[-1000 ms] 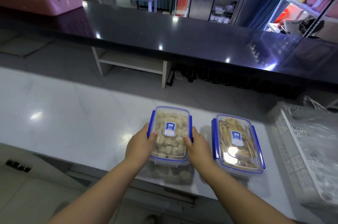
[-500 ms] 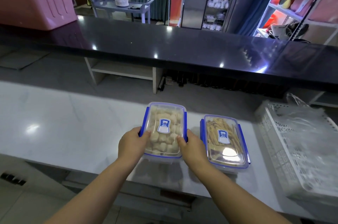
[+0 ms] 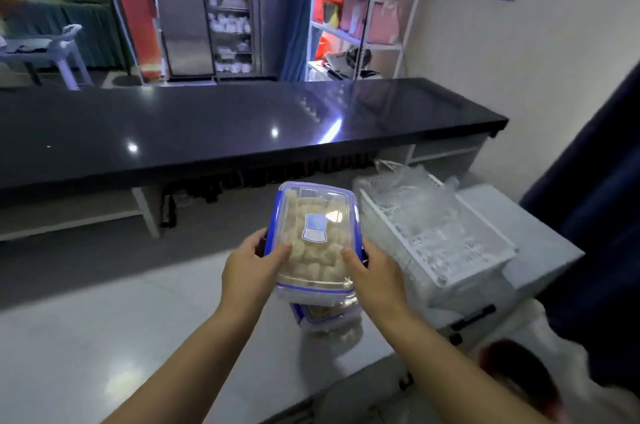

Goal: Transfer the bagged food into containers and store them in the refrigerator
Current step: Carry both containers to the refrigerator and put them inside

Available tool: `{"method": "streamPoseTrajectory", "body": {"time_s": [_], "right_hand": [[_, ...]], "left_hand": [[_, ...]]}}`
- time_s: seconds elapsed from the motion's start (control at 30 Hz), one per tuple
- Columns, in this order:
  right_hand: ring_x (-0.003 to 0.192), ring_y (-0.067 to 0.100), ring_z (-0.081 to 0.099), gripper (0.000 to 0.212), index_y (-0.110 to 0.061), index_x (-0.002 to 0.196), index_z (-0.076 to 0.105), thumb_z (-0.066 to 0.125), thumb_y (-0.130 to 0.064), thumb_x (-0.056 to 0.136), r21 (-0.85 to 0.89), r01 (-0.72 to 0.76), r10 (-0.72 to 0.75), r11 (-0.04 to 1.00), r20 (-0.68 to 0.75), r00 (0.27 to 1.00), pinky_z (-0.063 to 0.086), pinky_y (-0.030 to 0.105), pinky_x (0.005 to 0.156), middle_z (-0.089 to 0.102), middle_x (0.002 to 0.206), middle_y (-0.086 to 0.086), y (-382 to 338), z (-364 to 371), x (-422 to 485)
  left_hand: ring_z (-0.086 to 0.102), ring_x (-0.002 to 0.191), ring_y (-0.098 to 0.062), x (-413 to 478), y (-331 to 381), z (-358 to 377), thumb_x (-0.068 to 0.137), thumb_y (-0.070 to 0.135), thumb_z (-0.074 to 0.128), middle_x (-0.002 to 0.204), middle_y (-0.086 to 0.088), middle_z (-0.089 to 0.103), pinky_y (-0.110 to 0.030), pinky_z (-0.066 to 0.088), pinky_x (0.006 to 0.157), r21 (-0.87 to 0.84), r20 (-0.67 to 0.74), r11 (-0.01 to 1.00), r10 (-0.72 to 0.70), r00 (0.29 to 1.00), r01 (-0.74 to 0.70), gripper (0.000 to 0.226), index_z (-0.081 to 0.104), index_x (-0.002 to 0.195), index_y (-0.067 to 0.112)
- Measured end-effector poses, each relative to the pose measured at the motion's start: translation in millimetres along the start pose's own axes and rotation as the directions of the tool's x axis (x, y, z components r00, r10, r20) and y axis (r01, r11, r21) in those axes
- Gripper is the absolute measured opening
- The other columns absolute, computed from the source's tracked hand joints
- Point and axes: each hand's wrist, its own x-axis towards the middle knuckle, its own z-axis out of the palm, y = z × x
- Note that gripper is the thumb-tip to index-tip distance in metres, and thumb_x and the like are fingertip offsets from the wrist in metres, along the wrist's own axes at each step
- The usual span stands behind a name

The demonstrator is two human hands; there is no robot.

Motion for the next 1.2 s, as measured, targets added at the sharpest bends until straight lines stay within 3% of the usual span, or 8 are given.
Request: {"method": "streamPoseTrajectory", "body": {"time_s": [0.07, 0.23, 0.33, 0.47, 0.67, 0.9, 1.07, 1.2], "right_hand": [[0.059, -0.005, 0.055, 0.018, -0.028, 0.073, 0.059, 0.054, -0.036, 0.089, -0.033, -0.05, 0.046, 0.998, -0.094, 0.995, 0.04, 0.009, 0.047, 0.06, 0.061, -0.012, 7, -13, -6], [0.067, 0.003, 0.06, 0.014, -0.029, 0.086, 0.064, 0.055, -0.038, 0.088, -0.064, -0.18, 0.153, 0.982, -0.297, 0.942, 0.049, 0.02, 0.057, 0.066, 0.073, -0.008, 30, -45, -30], [0.061, -0.003, 0.059, 0.012, -0.028, 0.087, 0.064, 0.056, -0.036, 0.089, -0.024, -0.237, 0.21, 0.971, -0.384, 0.899, 0.042, 0.01, 0.049, 0.065, 0.069, -0.015, 43, -70, -52], [0.061, -0.001, 0.055, 0.01, -0.031, 0.087, 0.065, 0.057, -0.036, 0.088, -0.017, -0.305, 0.251, 0.952, -0.526, 0.813, 0.041, 0.011, 0.052, 0.063, 0.065, -0.013, 61, -109, -85], [0.074, -0.003, 0.062, 0.016, -0.035, 0.1, 0.064, 0.057, -0.042, 0.087, 0.07, -0.383, 0.34, 0.921, -0.626, 0.702, 0.047, 0.013, 0.062, 0.067, 0.084, -0.013, 96, -176, -142], [0.067, -0.007, 0.057, 0.012, -0.03, 0.098, 0.065, 0.059, -0.035, 0.089, 0.088, -0.437, 0.357, 0.895, -0.728, 0.585, 0.04, 0.005, 0.053, 0.064, 0.077, -0.009, 151, -278, -188], [0.071, 0.0, 0.059, 0.015, -0.037, 0.102, 0.063, 0.056, -0.038, 0.09, 0.07, -0.46, 0.355, 0.885, -0.741, 0.57, 0.047, 0.016, 0.059, 0.066, 0.083, -0.01, 190, -358, -211], [0.072, -0.004, 0.059, 0.014, -0.037, 0.102, 0.062, 0.055, -0.034, 0.09, 0.075, -0.454, 0.35, 0.888, -0.751, 0.56, 0.045, 0.01, 0.056, 0.065, 0.081, -0.012, 216, -409, -220]], "left_hand": [[0.065, 0.084, -0.007, 5, 1, 16, 0.079, 0.027, 0.07, 0.087, 0.019, 0.065, -0.035, 0.056, 0.072, -0.022, 0.1, 1.0, 0.003, 0.995, -0.001, 0.023, 0.057, 0.085, 0.044], [0.067, 0.085, -0.008, 3, -3, 61, 0.079, 0.025, 0.069, 0.095, 0.01, 0.068, -0.032, 0.057, 0.072, -0.041, 0.343, 0.999, 0.015, 0.939, 0.0, 0.028, 0.061, 0.104, 0.034], [0.067, 0.077, -0.002, -8, -6, 94, 0.079, 0.026, 0.068, 0.089, 0.013, 0.068, -0.024, 0.055, 0.064, -0.045, 0.477, 0.999, 0.009, 0.879, 0.015, 0.025, 0.06, 0.1, 0.036], [0.067, 0.073, 0.0, -34, -9, 141, 0.078, 0.024, 0.068, 0.082, 0.017, 0.071, -0.021, 0.052, 0.061, -0.036, 0.601, 0.999, -0.007, 0.799, 0.036, 0.022, 0.063, 0.097, 0.033], [0.069, 0.079, -0.01, -93, -5, 223, 0.068, 0.033, 0.066, 0.085, 0.01, 0.073, -0.041, 0.057, 0.075, 0.011, 0.778, 1.0, -0.023, 0.628, 0.023, 0.018, 0.066, 0.083, 0.044], [0.07, 0.083, -0.012, -166, -7, 331, 0.07, 0.035, 0.069, 0.09, 0.01, 0.073, -0.043, 0.057, 0.078, -0.016, 0.872, 1.0, 0.019, 0.489, -0.01, 0.022, 0.067, 0.088, 0.049], [0.068, 0.09, -0.013, -215, -11, 411, 0.081, 0.029, 0.068, 0.099, 0.007, 0.07, -0.042, 0.056, 0.083, -0.007, 0.901, 1.0, 0.006, 0.434, -0.001, 0.034, 0.061, 0.114, 0.028], [0.068, 0.082, -0.009, -248, -5, 463, 0.086, 0.026, 0.063, 0.098, 0.009, 0.066, -0.026, 0.057, 0.067, -0.015, 0.924, 0.997, -0.014, 0.381, 0.072, 0.032, 0.053, 0.116, 0.032]]}}
